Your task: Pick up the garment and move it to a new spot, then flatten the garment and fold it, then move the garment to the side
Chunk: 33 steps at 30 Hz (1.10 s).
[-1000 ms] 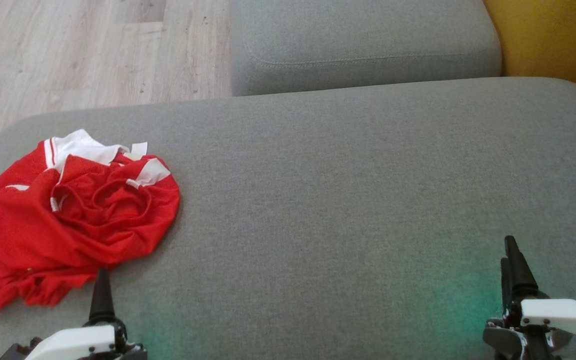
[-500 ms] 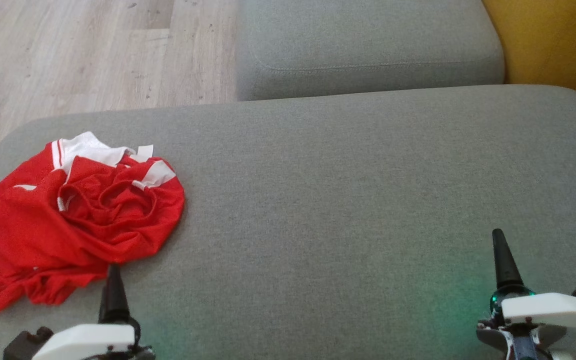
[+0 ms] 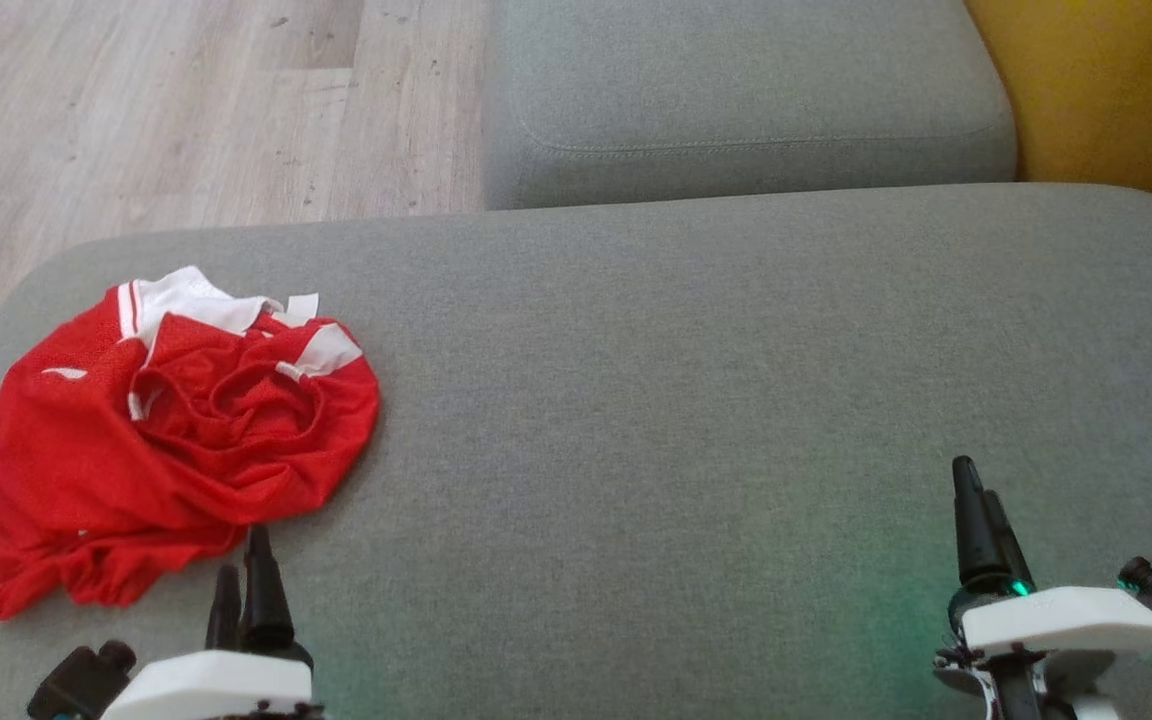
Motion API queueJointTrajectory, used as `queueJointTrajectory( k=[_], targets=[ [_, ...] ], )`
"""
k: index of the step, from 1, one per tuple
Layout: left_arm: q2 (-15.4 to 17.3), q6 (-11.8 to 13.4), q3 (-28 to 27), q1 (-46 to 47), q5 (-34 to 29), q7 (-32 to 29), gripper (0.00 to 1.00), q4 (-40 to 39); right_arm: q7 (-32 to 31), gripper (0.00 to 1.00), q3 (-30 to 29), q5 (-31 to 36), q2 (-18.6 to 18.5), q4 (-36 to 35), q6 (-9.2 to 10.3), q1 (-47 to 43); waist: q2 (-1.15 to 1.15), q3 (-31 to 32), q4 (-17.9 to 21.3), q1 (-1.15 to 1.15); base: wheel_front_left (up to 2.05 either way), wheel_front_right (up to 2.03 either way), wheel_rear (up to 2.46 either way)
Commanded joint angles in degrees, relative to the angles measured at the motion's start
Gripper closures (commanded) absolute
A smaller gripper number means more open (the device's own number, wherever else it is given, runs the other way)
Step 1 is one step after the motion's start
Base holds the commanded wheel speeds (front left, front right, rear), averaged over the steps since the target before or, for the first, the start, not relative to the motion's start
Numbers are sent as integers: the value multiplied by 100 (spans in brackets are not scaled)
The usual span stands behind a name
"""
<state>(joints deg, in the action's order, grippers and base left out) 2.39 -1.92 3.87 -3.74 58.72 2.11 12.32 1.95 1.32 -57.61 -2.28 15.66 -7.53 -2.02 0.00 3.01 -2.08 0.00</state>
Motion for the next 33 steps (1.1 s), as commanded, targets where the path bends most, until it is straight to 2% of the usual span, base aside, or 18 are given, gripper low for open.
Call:
queueJointTrajectory(
  k=[1, 33],
  targets=[
    [29, 40, -24, 153, -182, 71, 0, -248, 78, 0, 87, 188, -32, -235, 2, 122, 0, 6, -6, 0, 0, 0, 0],
    [38, 292, 509, -33, -2354, 591, 0, -661, 602, 0, 510, 2452, -44, -382, 3, -64, 0, 226, -117, 0, 0, 0, 0]
  ],
)
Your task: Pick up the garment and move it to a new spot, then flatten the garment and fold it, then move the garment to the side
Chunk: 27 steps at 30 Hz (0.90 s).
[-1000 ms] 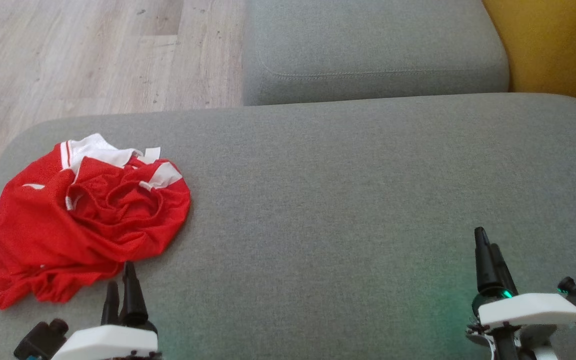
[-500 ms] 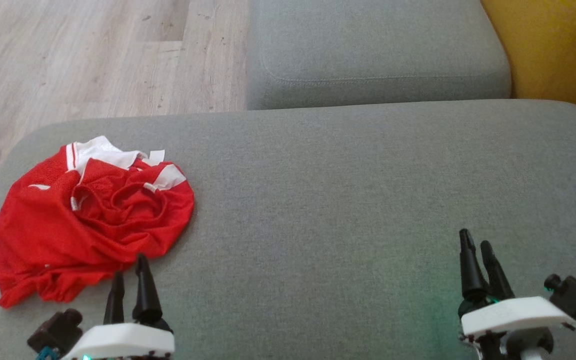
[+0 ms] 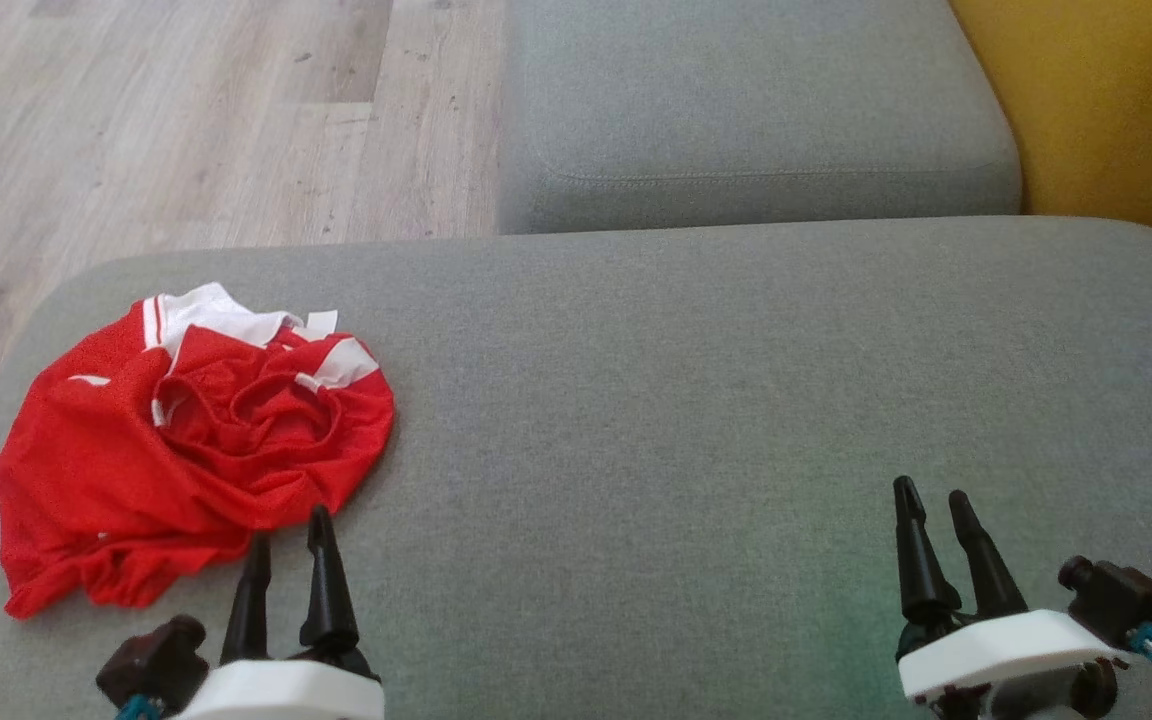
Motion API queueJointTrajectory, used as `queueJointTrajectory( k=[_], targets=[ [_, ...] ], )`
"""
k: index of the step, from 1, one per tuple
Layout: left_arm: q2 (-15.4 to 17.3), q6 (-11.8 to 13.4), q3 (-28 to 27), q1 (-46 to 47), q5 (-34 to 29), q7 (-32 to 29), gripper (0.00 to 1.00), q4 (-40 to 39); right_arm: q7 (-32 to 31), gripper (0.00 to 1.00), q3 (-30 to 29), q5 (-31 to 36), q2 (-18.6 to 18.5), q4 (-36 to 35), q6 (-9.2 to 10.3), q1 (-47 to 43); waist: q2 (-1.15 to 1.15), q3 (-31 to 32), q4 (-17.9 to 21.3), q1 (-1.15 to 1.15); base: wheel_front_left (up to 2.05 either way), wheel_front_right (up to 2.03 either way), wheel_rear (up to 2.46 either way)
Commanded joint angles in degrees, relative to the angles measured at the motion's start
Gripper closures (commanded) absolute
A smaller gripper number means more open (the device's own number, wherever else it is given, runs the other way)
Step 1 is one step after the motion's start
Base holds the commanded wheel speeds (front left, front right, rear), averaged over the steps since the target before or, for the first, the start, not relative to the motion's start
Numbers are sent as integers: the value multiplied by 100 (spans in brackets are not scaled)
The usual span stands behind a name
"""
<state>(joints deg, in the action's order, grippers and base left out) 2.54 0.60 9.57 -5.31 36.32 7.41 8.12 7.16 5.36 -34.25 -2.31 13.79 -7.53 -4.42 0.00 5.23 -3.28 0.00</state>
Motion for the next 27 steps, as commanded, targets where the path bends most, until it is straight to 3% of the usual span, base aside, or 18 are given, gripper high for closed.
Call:
queueJointTrajectory(
  k=[1, 27],
  targets=[
    [23, 52, -52, 107, -147, 78, 0, -236, 98, 0, 100, 194, -41, -192, 3, 167, 0, 15, 6, 0, 0, 0, 0],
    [30, 247, 339, -65, -1815, 532, 0, -307, 555, 0, 200, 2120, -51, -335, 4, -42, 0, 212, 48, 0, 0, 0, 0]
  ],
)
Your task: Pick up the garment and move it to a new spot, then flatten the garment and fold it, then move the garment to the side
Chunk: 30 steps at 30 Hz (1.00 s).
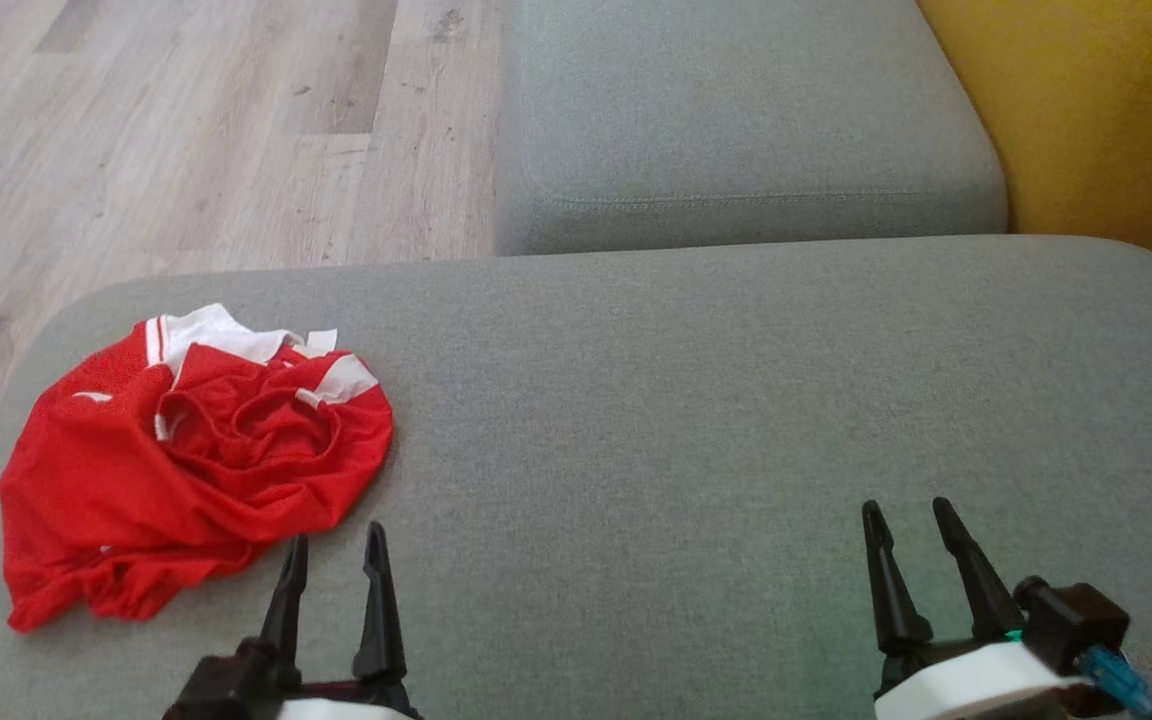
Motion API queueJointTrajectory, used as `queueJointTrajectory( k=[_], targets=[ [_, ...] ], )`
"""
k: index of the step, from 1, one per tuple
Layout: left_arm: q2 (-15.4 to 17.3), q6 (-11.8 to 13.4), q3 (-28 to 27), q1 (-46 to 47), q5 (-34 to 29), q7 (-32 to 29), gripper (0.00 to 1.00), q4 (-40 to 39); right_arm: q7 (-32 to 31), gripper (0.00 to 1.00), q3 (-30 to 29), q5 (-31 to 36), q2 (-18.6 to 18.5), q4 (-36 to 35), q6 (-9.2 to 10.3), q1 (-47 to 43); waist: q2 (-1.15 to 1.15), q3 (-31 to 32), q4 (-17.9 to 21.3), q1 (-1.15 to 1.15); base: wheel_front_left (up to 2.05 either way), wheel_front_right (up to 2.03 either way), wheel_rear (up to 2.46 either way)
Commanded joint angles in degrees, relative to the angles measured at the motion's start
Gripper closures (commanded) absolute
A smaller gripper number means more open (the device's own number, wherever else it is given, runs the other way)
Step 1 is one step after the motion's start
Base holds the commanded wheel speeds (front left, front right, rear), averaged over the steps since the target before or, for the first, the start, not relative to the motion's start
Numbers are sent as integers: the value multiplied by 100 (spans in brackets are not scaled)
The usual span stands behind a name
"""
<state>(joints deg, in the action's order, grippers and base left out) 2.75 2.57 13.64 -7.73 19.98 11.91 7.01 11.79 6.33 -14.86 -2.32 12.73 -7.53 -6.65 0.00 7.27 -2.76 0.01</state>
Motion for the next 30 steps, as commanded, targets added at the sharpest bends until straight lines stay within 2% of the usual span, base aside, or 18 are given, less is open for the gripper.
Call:
queueJointTrajectory(
  k=[1, 15, 30],
  targets=[
    [9, 59, -54, 172, -247, 98, 0, -200, 108, 0, 98, 243, -51, -232, 4, 169, 0, 14, -5, -1, 0, 0, 0],
    [12, 100, 177, 106, -1082, 308, 0, -175, 320, 0, 171, 1124, -55, -261, 4, 90, 0, 49, -13, -1, 0, 0, 0],
    [12, 90, 170, 145, -1101, 308, 0, -26, 320, 0, 124, 1092, -55, -190, 4, 80, 0, 24, -72, -1, 0, 0, 0]
  ],
)
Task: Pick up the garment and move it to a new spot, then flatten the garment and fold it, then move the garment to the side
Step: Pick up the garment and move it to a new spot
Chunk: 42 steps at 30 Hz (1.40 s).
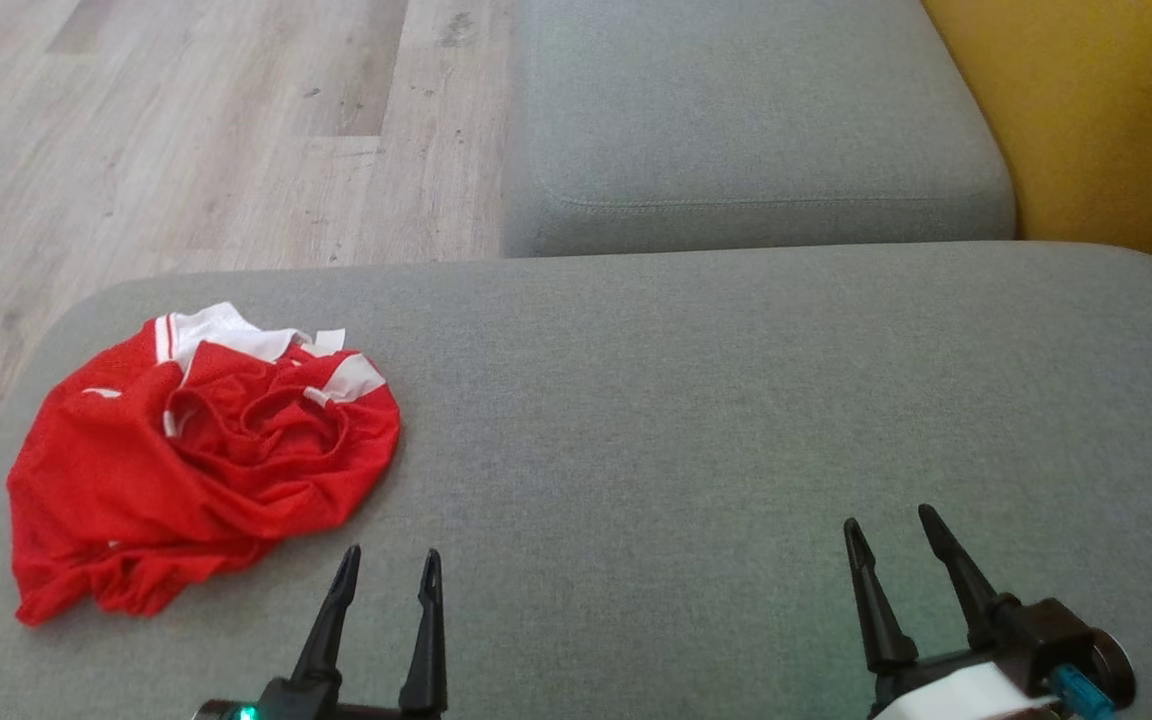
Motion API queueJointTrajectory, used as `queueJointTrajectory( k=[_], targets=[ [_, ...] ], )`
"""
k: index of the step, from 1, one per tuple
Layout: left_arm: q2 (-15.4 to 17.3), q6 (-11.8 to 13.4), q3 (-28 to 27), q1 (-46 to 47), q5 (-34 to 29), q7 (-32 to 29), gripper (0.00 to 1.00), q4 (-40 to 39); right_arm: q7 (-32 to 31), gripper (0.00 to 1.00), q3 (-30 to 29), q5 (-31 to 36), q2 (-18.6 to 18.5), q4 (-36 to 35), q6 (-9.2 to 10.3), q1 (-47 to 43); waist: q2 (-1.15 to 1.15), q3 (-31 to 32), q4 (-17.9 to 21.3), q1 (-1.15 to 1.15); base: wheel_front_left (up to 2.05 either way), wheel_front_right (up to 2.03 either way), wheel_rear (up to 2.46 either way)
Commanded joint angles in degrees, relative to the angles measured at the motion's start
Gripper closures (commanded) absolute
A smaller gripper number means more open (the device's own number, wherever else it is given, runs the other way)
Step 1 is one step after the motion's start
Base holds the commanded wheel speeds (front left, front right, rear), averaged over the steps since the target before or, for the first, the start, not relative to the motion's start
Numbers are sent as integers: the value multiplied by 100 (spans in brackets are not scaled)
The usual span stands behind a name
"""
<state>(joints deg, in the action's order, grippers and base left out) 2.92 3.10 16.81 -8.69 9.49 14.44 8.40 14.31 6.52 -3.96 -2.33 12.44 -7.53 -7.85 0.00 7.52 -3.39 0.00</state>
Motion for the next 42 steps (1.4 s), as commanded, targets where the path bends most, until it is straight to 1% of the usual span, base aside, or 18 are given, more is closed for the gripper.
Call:
queueJointTrajectory(
  k=[1, 4, 9, 16, 17, 20, 25, 35, 42],
  targets=[
    [-4, 47, -153, 246, -57, 56, 0, -148, 69, 0, 104, 1, -54, -159, 4, 198, 0, -5, -28, 0, 0, 0, 0],
    [-4, 98, -170, 260, -89, 56, 0, -93, 69, 0, 107, 8, -54, -156, 4, 197, 0, -25, -136, 0, 0, 0, 0],
    [-4, 156, -206, 282, -140, 56, 0, -48, 69, 0, 125, -3, -54, -162, 4, 208, 0, -79, -493, 0, 0, 0, 0],
    [-4, 109, -327, 311, -163, 56, 0, -81, 69, 0, 168, -72, -54, -214, 4, 283, 0, -211, -1295, 0, 0, 0, 0],
    [-4, 109, -327, 311, -163, 56, 0, -81, 69, 0, 168, -72, -54, -214, 4, 283, 0, -211, -1295, 0, 0, 0, 0],
    [-4, 95, -411, 300, -196, 56, 0, -91, 69, 0, 155, -79, -54, -237, 4, 331, 0, -252, -1648, 0, 0, 0, 0],
    [-4, 104, -582, 270, -257, 56, 0, -111, 69, 0, 188, -112, -54, -253, 4, 403, 0, -277, -2108, 0, 0, 0, 0],
    [-4, 324, -845, 281, -173, 56, 0, -415, 69, 0, 443, -9, -54, -121, 4, 743, 0, -587, -2382, 0, 0, 0, 0],
    [-4, 408, -981, 240, -189, 56, 0, -610, 69, 0, 483, 52, -54, -64, 4, 844, 0, -701, -2473, 0, 0, 0, 0]
  ],
)
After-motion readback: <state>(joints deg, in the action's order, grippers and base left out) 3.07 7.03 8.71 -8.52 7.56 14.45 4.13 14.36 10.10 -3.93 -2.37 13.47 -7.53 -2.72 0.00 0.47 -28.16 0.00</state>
